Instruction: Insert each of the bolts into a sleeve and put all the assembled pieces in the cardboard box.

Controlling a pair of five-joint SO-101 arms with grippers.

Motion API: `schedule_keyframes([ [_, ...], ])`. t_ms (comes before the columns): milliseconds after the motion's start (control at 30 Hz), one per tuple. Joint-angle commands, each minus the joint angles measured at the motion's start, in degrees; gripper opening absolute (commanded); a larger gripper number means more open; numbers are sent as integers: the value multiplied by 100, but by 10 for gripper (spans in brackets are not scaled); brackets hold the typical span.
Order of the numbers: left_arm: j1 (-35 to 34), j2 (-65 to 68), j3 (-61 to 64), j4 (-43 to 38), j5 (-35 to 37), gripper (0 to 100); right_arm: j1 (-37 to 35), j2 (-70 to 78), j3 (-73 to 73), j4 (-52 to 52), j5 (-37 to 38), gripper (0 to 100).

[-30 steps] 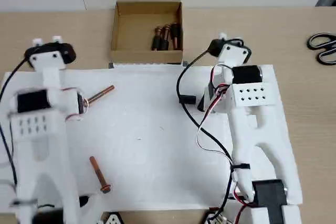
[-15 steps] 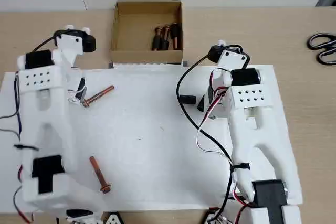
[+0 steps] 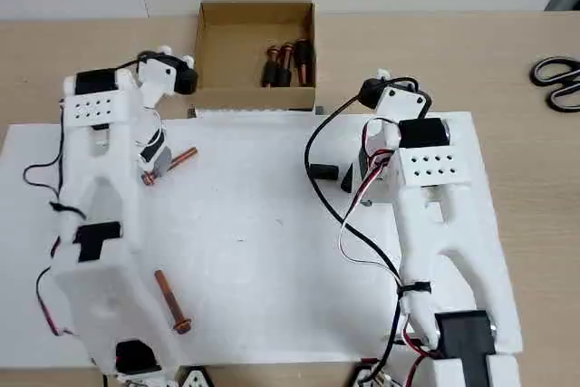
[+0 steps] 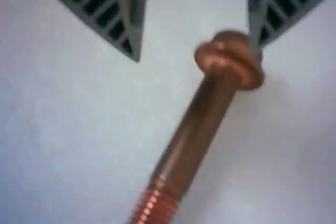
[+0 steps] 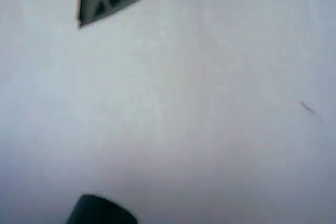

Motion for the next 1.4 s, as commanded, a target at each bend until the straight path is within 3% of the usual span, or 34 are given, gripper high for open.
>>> schedule_keyframes([
  [0,26,325,-488,-44,-132,118,57,-189,-18,-75,62,230],
  [567,18,2189,-2281,475,-615,118,57,-180,-9,-75,62,230],
  [767,26,2286,-2281,589,-615,6,57,-180,-9,-75,62,230],
  [1000,0,1820,-2237,589,-545,6,57,-180,-9,-75,62,230],
  [1200,202,624,-2193,589,888,6,57,-180,-9,-75,62,230],
  [1367,404,-114,-1780,589,3622,6,57,-180,-9,-75,62,230],
])
